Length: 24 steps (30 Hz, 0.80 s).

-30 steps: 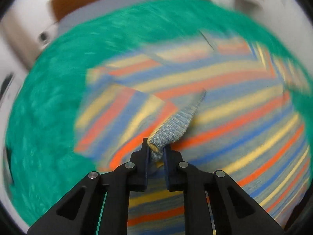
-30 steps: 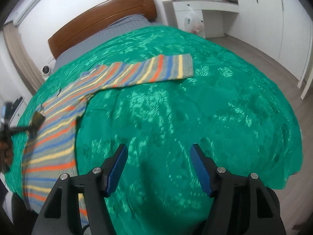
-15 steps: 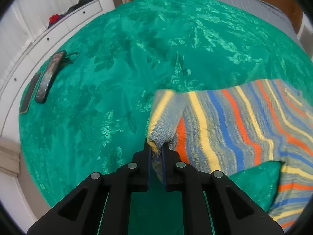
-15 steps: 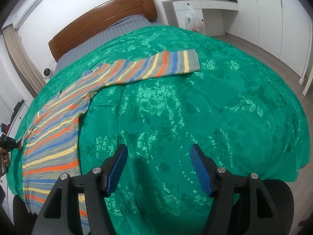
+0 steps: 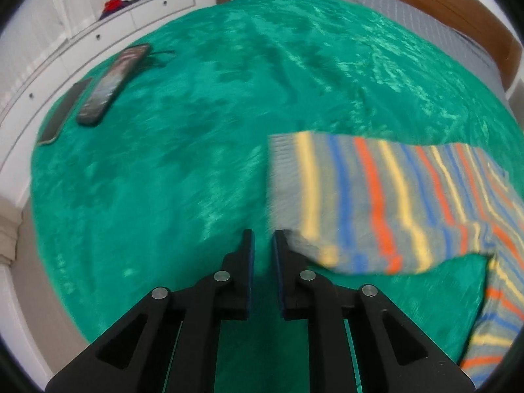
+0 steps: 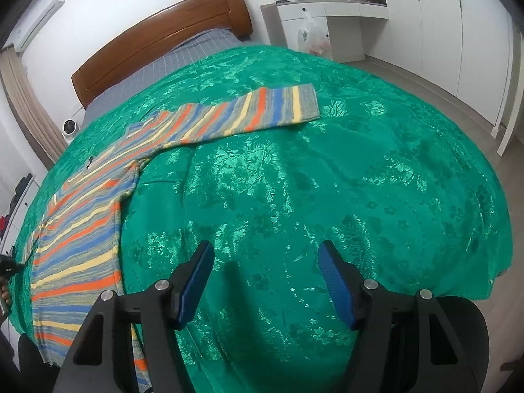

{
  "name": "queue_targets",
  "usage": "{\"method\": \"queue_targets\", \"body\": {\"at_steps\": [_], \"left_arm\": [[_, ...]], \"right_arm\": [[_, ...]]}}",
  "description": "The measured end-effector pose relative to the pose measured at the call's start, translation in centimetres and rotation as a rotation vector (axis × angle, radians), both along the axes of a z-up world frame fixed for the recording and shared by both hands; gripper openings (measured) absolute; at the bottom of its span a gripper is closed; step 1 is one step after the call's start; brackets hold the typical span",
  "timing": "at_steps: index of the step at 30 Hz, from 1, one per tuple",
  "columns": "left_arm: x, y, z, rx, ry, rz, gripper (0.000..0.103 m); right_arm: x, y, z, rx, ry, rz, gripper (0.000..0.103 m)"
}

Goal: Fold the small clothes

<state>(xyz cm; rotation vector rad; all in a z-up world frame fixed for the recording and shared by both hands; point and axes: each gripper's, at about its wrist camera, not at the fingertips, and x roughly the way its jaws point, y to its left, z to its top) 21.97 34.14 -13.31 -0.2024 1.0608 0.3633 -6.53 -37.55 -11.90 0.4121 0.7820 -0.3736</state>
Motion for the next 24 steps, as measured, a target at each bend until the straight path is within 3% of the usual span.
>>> {"method": "queue_targets", "body": {"at_steps": [3,4,5,7,11,16,24], "left_arm": [[-3.1,-0.3,0.6,-0.038,-0.031,-0.008,0.015],[-4.3,-1.1,0.8,-0.056,-0.044,-0.031,0.027],[-5.2,-2.1,0.8,-0.072,-0.052,-0.062,0.046],[-6.9,-4.6,0.7,-0.09,-0.079,-0.128,0.069],[-8.6,-8.5,-0.6,-0.132,-0.105,-0.239,0.088],[-9.1,-9.8,-2.4,-0.081,-0.143,-0.293,0.102],[-9.1,-10.4,-2.9,-0.035,-0.166,-0.304,0.103]], "right_arm": [[-0.1,0.5,0.6,-0.021,-0.033,0.006,0.066],[0.0,0.6,0.7,-0.027,-0.04,0.009,0.066],[0.3,0.7,0.8,-0.033,-0.048,0.019,0.066],[1.1,0.8,0.7,-0.037,-0.044,0.034,0.067],[3.2,0.7,0.0,-0.045,-0.04,0.054,0.069],[4.4,-0.3,-2.7,-0.009,-0.006,0.042,0.071],[4.8,1.0,-3.6,-0.071,-0.02,0.076,0.09]]}}
